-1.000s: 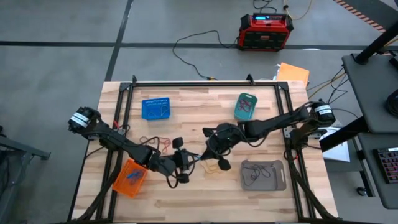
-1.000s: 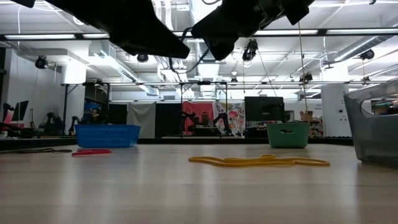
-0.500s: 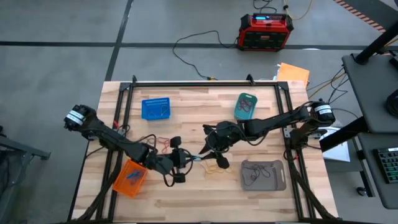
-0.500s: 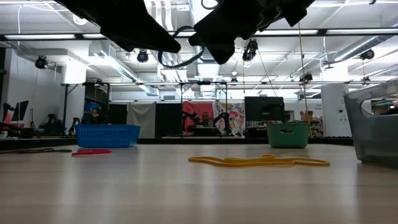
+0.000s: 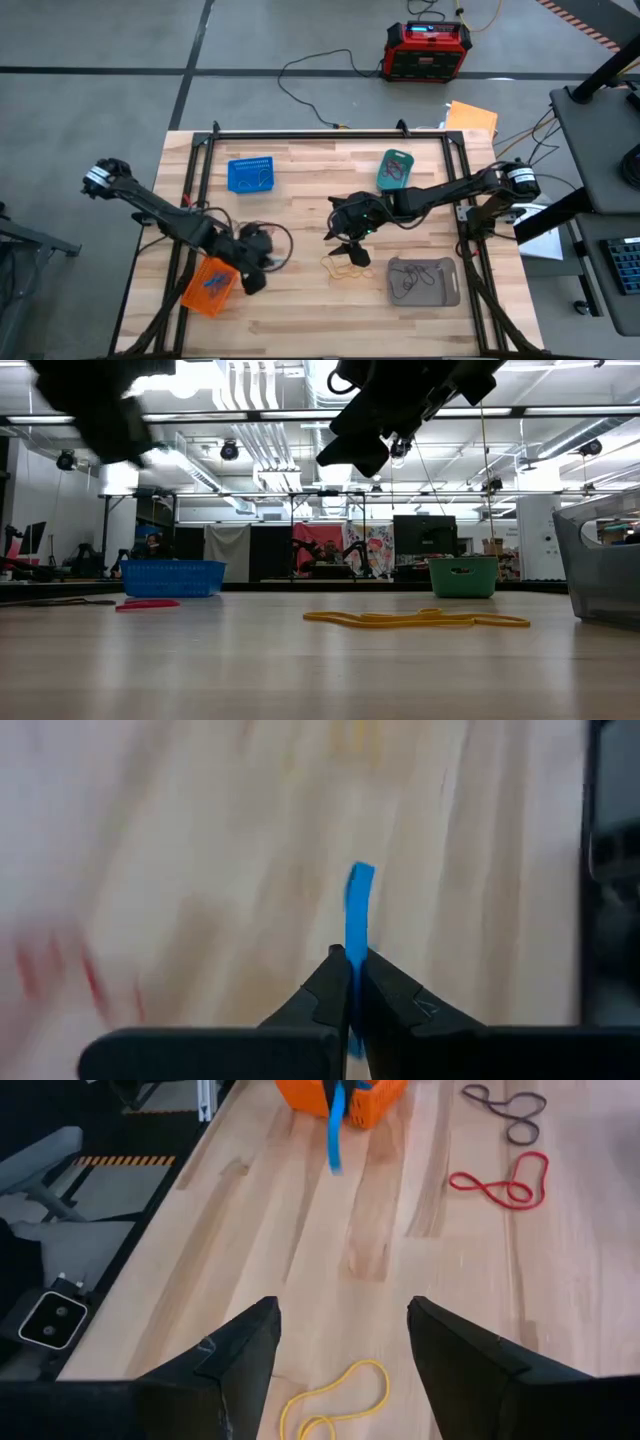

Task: Sort rubber bands into baskets
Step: Put the blue rubber band into the orange bin

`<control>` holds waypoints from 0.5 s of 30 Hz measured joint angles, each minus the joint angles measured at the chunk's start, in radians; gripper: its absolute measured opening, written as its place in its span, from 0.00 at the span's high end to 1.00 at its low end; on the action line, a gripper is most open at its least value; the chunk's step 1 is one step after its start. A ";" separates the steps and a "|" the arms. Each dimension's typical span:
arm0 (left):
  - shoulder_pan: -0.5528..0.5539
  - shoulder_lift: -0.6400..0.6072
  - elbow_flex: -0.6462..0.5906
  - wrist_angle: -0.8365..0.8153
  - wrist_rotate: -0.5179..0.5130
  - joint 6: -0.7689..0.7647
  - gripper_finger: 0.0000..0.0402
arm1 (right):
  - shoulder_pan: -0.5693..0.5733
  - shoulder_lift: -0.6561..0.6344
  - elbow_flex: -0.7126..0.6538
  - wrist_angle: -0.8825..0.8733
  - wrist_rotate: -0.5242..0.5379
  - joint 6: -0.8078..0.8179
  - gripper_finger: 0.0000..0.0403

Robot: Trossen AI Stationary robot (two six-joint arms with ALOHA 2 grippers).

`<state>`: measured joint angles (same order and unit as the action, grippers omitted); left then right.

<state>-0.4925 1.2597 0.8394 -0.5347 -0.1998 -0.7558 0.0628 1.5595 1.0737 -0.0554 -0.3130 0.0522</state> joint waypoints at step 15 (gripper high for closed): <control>-0.123 -0.082 0.000 -0.591 0.516 -0.515 1.00 | 0.000 0.001 0.000 0.005 0.000 -0.001 0.47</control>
<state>-0.6153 1.1780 0.8390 -1.1258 0.3164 -1.2713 0.0624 1.5600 1.0737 -0.0502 -0.3130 0.0513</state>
